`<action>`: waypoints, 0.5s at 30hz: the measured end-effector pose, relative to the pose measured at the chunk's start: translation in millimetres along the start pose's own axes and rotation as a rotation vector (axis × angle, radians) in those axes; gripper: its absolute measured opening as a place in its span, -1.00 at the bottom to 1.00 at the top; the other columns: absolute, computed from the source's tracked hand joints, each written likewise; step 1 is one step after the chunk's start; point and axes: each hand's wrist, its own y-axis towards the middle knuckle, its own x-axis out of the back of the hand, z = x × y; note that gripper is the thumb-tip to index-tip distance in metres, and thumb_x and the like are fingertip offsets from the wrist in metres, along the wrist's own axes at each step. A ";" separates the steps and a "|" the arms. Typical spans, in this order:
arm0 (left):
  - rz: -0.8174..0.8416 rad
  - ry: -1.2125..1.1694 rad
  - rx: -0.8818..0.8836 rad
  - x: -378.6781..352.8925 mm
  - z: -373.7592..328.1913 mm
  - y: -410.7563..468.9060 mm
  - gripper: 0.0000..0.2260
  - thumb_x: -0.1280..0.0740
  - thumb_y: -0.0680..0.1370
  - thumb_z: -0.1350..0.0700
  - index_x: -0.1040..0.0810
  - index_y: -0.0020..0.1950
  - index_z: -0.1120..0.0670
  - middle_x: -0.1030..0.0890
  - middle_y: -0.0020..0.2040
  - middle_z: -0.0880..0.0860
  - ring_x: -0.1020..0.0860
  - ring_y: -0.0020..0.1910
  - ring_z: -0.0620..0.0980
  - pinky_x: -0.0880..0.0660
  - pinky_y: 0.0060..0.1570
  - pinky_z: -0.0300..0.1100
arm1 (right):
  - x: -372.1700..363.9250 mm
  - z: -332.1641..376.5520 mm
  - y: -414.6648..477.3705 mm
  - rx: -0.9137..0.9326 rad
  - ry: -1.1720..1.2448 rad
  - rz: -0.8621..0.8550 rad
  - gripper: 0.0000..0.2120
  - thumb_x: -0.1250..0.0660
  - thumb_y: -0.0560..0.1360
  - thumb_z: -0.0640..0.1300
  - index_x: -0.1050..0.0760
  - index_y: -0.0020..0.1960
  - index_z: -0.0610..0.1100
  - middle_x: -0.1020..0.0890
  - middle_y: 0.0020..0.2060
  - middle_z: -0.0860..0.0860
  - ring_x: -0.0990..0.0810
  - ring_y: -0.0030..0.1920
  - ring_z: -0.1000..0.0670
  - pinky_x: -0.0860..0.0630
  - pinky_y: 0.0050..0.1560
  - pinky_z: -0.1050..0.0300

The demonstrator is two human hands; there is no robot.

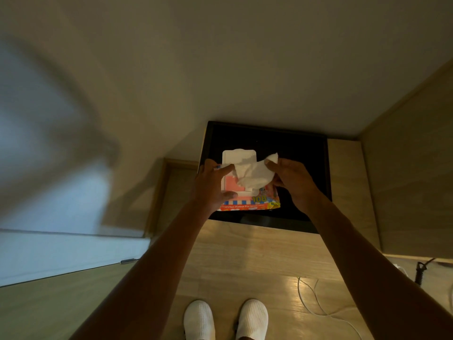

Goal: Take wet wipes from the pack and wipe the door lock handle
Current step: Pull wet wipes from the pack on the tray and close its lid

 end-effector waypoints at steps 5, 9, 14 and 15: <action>-0.007 -0.011 0.001 0.6 -0.3 -0.2 -0.33 -0.51 0.35 -0.10 -0.35 0.41 -0.11 -0.33 0.35 0.09 -0.38 0.29 0.07 -0.39 0.16 -0.14 | 6.4 -0.9 -0.4 -0.010 0.054 0.057 -0.82 -0.28 0.54 -0.25 -0.55 0.11 -0.12 -0.64 0.04 -0.06 -0.63 0.03 -0.01 -0.59 0.00 0.12; -0.013 -0.022 0.009 1.6 1.2 0.3 -0.33 -0.51 0.35 -0.10 -0.35 0.42 -0.12 -0.33 0.35 0.08 -0.38 0.28 0.05 -0.36 0.13 -0.19 | 9.9 -5.3 -4.7 -0.011 0.026 0.081 -0.78 -0.30 0.53 -0.20 -0.55 0.15 -0.22 -0.66 0.03 -0.08 -0.64 0.02 -0.01 -0.60 -0.06 0.18; -0.017 -0.037 0.026 0.2 3.2 1.1 -0.35 -0.51 0.35 -0.10 -0.39 0.39 -0.10 -0.37 0.32 0.07 -0.40 0.26 0.05 -0.39 0.12 -0.19 | 11.4 -1.8 -5.0 -0.006 0.022 0.098 -0.81 -0.33 0.51 -0.17 -0.56 0.10 -0.19 -0.65 0.03 -0.09 -0.63 0.05 -0.03 -0.59 0.03 0.11; -0.018 -0.037 0.029 0.6 3.3 1.0 -0.35 -0.51 0.34 -0.10 -0.39 0.39 -0.11 -0.37 0.32 0.07 -0.41 0.26 0.05 -0.41 0.13 -0.18 | 10.8 -0.7 -5.5 0.004 0.040 0.092 -0.84 -0.33 0.51 -0.17 -0.56 0.07 -0.15 -0.65 0.02 -0.06 -0.63 0.06 -0.03 -0.59 0.04 0.10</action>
